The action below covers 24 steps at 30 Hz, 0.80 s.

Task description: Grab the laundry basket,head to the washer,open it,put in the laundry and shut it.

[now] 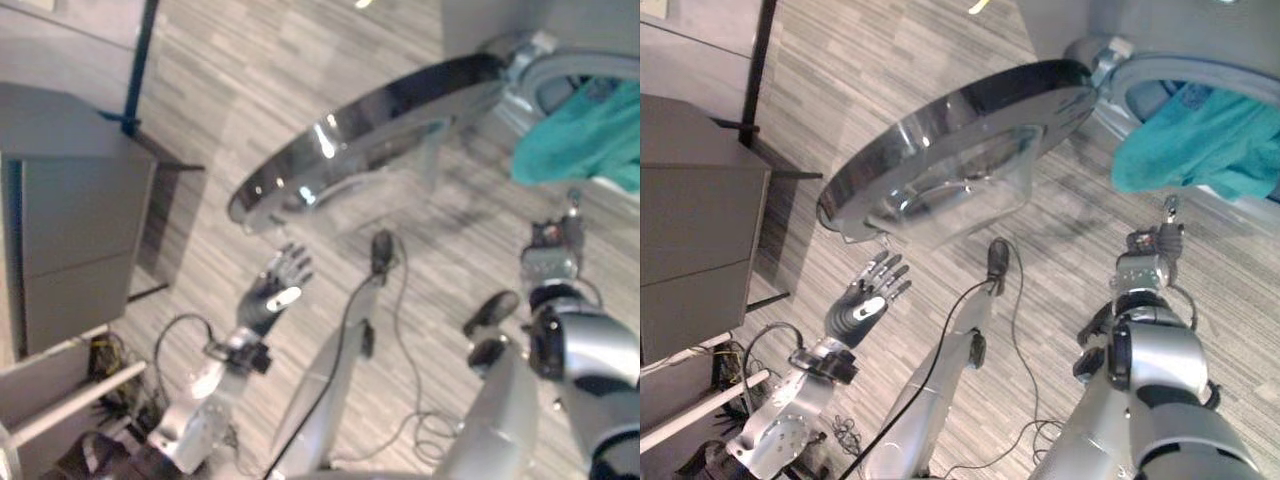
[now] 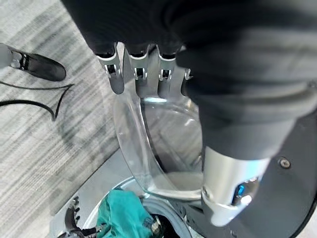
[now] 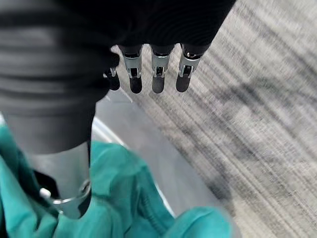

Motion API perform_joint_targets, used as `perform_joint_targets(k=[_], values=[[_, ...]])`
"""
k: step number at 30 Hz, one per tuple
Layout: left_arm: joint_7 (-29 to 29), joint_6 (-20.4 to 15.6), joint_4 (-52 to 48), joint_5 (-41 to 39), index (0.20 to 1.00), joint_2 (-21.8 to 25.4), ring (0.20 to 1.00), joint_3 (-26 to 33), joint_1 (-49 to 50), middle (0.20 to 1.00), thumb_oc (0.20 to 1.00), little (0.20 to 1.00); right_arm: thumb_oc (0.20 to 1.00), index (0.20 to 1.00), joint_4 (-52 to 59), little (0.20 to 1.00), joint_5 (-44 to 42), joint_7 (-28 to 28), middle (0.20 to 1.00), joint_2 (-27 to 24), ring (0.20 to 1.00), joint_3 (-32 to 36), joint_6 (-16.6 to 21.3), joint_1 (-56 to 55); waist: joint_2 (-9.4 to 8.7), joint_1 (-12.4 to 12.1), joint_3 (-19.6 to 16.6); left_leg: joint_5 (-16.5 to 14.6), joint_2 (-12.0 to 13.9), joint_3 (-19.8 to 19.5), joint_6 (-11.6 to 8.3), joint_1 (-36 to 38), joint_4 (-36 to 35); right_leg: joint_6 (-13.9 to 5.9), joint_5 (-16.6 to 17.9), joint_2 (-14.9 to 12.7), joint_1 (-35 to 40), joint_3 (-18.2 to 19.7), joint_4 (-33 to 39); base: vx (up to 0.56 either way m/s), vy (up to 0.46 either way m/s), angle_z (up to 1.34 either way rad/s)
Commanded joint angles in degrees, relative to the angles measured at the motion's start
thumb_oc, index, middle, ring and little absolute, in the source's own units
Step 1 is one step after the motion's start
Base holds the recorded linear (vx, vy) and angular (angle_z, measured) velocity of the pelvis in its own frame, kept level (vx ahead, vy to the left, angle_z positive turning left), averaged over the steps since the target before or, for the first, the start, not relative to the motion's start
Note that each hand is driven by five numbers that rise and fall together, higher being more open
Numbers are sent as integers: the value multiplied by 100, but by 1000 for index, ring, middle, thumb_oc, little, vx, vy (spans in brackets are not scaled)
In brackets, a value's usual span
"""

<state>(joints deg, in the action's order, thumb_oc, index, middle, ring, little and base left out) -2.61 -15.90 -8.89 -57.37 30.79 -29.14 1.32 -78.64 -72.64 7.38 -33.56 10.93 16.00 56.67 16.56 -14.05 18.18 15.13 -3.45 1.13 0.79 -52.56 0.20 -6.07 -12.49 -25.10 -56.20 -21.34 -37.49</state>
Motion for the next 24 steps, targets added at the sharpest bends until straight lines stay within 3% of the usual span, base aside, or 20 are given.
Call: perform_joint_targets(k=[1,21,22,24], values=[[-97,-231,-345,97,1000,5,1000,33,-26,1000,1000,1000,1000,1000,-43,1000,-213,-117,1000,-500,1000,12,135,219,389,-233,219,-1129,-253,184,221,-146,200,-118,-219,372,-2,-9,456,0,0,0],[-281,-110,-417,-314,1000,129,1000,203,268,1000,1000,1000,1000,1000,-226,1000,-331,-365,1000,-1232,1000,-547,45,1270,569,-456,35,-1287,-319,219,227,-680,630,-189,-350,150,-585,140,-166,15,4,5],[-251,-111,-404,-339,1000,137,1000,215,284,1000,1000,1000,200,200,-248,200,-249,-275,200,-1248,200,-609,63,1342,568,-459,18,-1285,-316,222,227,-697,627,-187,-349,138,-616,165,-193,0,0,0],[-239,-113,-391,-345,1000,112,1000,222,299,1000,1000,1000,200,200,-211,200,-217,-259,200,-1234,200,-634,73,1337,560,-449,20,-1283,-313,228,227,-700,626,-184,-346,143,-635,179,-212,0,0,0]])
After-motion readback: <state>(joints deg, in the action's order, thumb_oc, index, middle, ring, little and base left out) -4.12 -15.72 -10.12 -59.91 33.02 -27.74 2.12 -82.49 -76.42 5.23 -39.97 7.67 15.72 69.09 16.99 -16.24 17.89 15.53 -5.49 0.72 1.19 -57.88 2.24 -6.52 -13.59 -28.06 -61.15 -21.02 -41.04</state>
